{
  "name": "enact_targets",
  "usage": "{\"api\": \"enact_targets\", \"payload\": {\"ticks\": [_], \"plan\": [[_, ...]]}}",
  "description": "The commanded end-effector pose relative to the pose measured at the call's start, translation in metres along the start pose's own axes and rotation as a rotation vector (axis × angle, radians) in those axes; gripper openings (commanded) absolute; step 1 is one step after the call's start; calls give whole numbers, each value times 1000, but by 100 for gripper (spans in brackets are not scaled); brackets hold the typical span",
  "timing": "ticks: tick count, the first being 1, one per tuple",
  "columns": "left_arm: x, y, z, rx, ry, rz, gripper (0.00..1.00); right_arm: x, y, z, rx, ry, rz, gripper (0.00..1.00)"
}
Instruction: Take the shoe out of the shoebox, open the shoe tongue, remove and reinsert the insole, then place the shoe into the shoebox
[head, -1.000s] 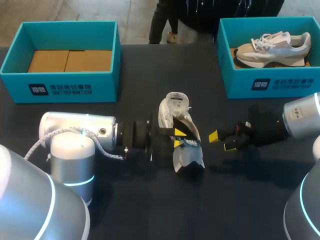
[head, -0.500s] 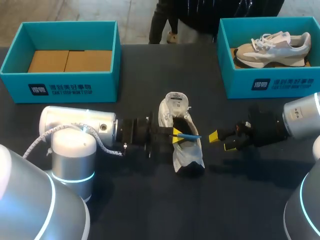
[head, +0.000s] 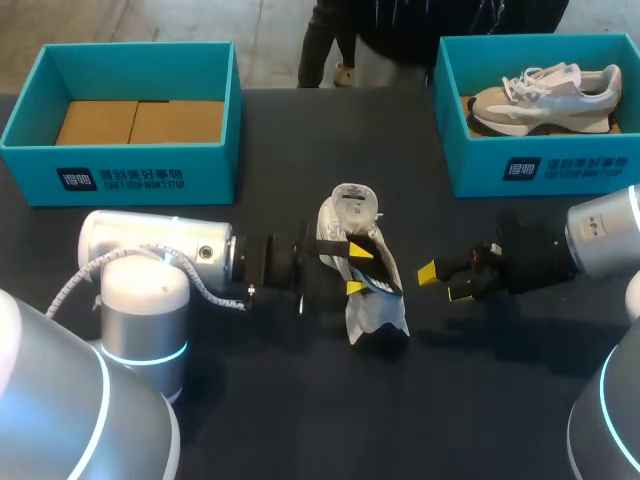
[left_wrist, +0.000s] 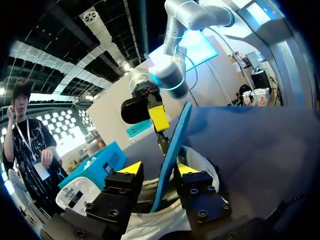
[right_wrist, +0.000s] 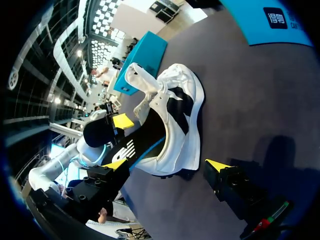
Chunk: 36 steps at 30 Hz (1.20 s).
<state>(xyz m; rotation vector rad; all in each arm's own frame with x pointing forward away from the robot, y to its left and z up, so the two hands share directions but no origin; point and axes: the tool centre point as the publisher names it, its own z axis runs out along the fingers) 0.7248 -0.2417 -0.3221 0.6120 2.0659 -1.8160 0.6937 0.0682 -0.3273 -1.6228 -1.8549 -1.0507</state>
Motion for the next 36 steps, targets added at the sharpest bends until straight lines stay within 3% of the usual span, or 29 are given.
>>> {"api": "enact_targets", "payload": {"ticks": [1, 6, 10, 32, 33, 34, 36], "plan": [[2, -4, -1, 4, 8, 4, 38, 1, -1, 0, -1, -3, 0, 100], [6, -2, 4, -1, 37, -6, 33, 1, -1, 0, -1, -3, 0, 100], [8, 3, 8, -7, 47, -8, 0, 1, -1, 0, -1, -3, 0, 100], [6, 29, 8, -92, 54, -6, 0, 1, -1, 0, -1, -3, 0, 100], [6, 27, 8, -90, 50, -8, 31, 1, -1, 0, -1, -3, 0, 100], [5, 25, 7, -84, 46, -8, 47, 1, -1, 0, -1, -3, 0, 100], [4, 19, 6, -69, 43, -5, 47, 1, -1, 0, -1, -3, 0, 100]]}}
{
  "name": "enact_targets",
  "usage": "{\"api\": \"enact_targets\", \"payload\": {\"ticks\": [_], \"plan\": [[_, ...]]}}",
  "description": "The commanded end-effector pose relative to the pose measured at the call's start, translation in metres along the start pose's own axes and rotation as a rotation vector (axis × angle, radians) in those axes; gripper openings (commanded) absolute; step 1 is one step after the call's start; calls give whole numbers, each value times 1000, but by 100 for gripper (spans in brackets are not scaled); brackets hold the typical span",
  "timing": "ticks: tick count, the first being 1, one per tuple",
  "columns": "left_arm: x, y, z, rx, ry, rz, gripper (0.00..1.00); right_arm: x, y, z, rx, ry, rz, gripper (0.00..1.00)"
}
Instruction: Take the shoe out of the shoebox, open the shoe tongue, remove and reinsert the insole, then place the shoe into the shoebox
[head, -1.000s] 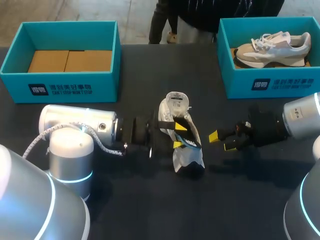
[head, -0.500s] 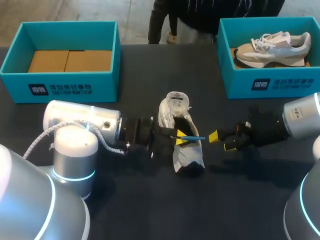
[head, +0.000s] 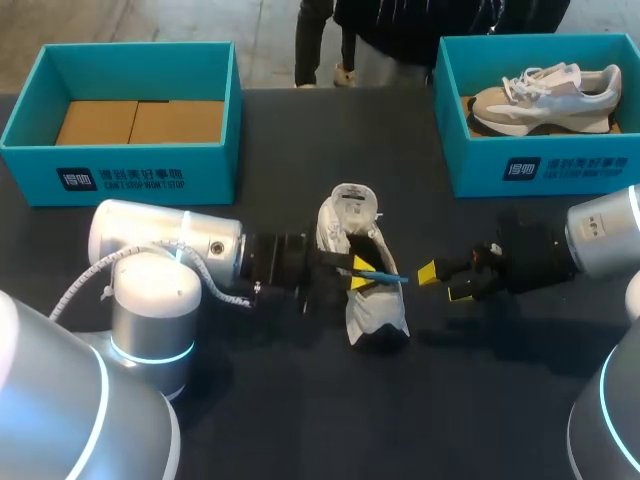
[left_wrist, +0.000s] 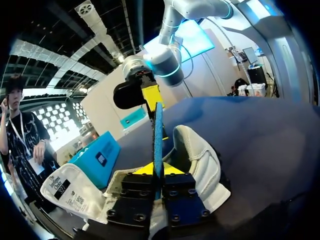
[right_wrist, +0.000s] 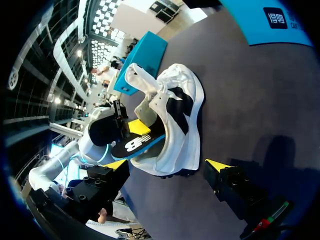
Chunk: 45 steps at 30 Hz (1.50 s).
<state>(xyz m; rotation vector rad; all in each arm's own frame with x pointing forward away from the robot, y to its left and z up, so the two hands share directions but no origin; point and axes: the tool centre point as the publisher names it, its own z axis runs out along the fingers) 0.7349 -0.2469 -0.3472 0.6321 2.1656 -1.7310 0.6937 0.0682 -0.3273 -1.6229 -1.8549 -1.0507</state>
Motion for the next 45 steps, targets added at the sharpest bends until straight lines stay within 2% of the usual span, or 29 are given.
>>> {"api": "enact_targets", "payload": {"ticks": [1, 6, 11, 12, 14, 15, 34, 37, 38, 40, 45], "plan": [[1, -10, -4, 19, -7, 7, 47, 1, -1, 0, -1, -3, 0, 100], [3, -22, -5, 51, -6, 17, 40, 1, -1, 0, -1, -3, 0, 100], [6, -24, -2, 59, 10, 20, 31, 1, -1, 0, -1, -3, 0, 100], [7, -23, -1, 58, 12, 20, 27, 1, -1, 0, -1, -3, 0, 100], [8, -21, 1, 58, 18, 17, 5, 1, -1, 0, -1, -3, 0, 100], [8, -20, 2, 56, 21, 17, 0, 1, -1, 0, -1, -3, 0, 100], [5, 4, -2, -26, 40, 18, 0, 1, -1, 0, -1, -3, 0, 100], [5, 0, -4, -16, 36, 16, 41, 1, -1, 0, -1, -3, 0, 100], [5, -2, -4, -10, 33, 16, 45, 1, -1, 0, -1, -3, 0, 100], [4, -8, -5, 7, 28, 17, 47, 1, -1, 0, -1, -3, 0, 100], [1, -20, -5, 40, 28, 30, 41, 1, -1, 0, -1, -3, 0, 100]]}}
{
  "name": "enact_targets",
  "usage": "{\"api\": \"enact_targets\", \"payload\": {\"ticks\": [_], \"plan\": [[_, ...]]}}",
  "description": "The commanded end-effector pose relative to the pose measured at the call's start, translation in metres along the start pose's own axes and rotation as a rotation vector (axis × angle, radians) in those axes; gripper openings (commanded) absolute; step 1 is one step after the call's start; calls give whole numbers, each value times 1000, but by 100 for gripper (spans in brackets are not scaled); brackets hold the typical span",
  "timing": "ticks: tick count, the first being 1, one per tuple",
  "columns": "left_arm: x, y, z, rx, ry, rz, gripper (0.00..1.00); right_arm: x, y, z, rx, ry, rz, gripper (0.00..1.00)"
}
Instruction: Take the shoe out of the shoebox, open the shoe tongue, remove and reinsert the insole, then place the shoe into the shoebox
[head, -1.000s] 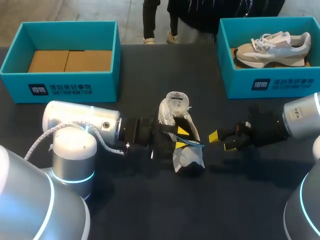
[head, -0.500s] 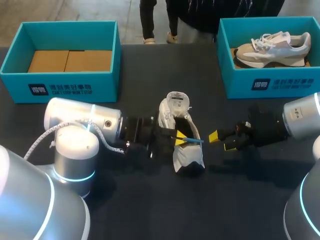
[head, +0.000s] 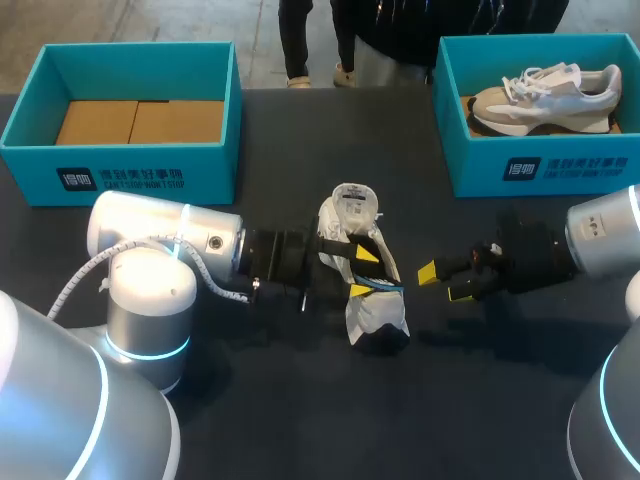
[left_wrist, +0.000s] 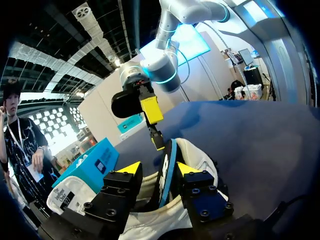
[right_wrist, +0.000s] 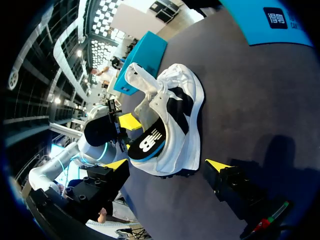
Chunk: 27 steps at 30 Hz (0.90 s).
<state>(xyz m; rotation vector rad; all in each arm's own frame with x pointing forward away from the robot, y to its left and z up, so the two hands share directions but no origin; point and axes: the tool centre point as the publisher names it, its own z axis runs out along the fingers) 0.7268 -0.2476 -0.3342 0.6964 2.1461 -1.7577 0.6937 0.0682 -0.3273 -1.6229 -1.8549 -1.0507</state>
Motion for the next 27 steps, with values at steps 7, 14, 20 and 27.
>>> {"api": "enact_targets", "payload": {"ticks": [7, 14, 20, 27], "plan": [[3, -7, 2, 20, 12, 12, 25, 1, -1, 0, -1, -3, 0, 100], [9, 0, 6, 11, 37, 2, 0, 1, -1, 0, -1, -3, 0, 100], [10, 9, 4, -10, 46, -5, 0, 1, -1, 0, -1, -3, 0, 100], [8, 20, 3, -50, 52, -16, 0, 1, -1, 0, -1, -3, 0, 100]]}}
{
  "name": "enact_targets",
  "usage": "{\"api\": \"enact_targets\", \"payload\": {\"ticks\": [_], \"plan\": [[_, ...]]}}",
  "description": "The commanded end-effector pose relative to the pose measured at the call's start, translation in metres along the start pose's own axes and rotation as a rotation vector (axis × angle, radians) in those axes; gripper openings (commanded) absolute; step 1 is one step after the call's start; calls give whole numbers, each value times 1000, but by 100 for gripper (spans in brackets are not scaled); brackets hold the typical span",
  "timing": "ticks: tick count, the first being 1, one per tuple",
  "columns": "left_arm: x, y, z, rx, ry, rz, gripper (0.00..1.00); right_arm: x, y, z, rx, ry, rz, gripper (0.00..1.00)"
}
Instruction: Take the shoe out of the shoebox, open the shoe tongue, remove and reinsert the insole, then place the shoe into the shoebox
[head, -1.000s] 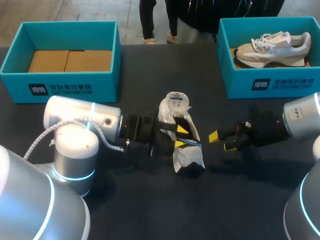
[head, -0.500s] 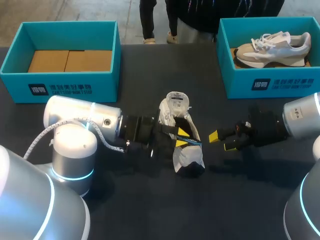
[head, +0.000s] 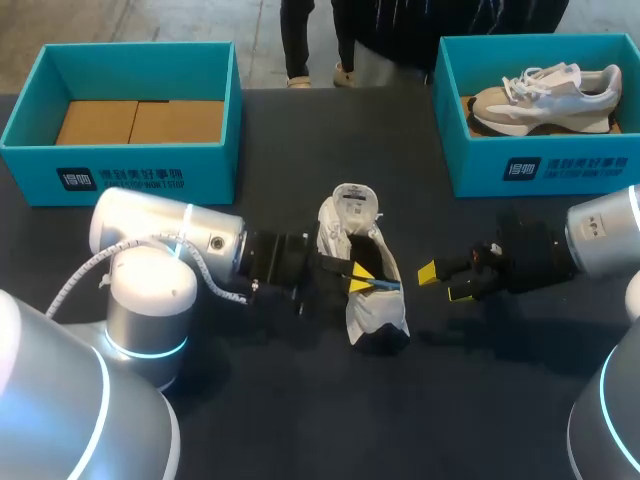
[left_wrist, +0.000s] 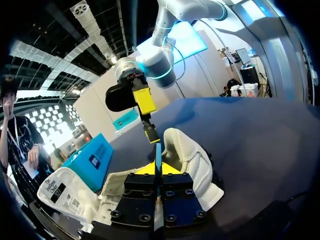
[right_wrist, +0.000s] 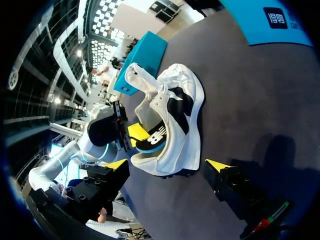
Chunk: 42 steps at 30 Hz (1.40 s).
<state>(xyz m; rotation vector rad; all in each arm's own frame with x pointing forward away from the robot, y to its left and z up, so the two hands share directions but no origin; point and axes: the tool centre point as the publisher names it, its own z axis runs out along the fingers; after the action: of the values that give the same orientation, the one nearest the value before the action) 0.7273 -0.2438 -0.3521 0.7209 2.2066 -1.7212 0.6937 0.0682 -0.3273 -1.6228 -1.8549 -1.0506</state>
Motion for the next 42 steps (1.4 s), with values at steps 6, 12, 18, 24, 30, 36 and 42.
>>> {"api": "enact_targets", "payload": {"ticks": [6, 12, 18, 24, 30, 36, 42], "plan": [[-3, 0, 0, -11, 1, -7, 49, 1, -1, 0, -1, -3, 0, 100], [-8, -11, -4, 12, -16, 7, 69, 1, -1, 0, -1, -3, 0, 100], [-13, -21, -11, 32, -30, 24, 56, 1, -1, 0, -1, -3, 0, 100], [-17, -25, -16, 33, -32, 41, 45, 1, -1, 0, -1, -3, 0, 100], [-18, -28, -20, 32, -33, 49, 47, 1, -1, 0, -1, -3, 0, 100], [-19, -30, -22, 29, -5, 61, 35, 1, -1, 0, -1, -3, 0, 100], [-22, -31, -27, 0, 84, 116, 0, 1, -1, 0, -1, -3, 0, 100]]}}
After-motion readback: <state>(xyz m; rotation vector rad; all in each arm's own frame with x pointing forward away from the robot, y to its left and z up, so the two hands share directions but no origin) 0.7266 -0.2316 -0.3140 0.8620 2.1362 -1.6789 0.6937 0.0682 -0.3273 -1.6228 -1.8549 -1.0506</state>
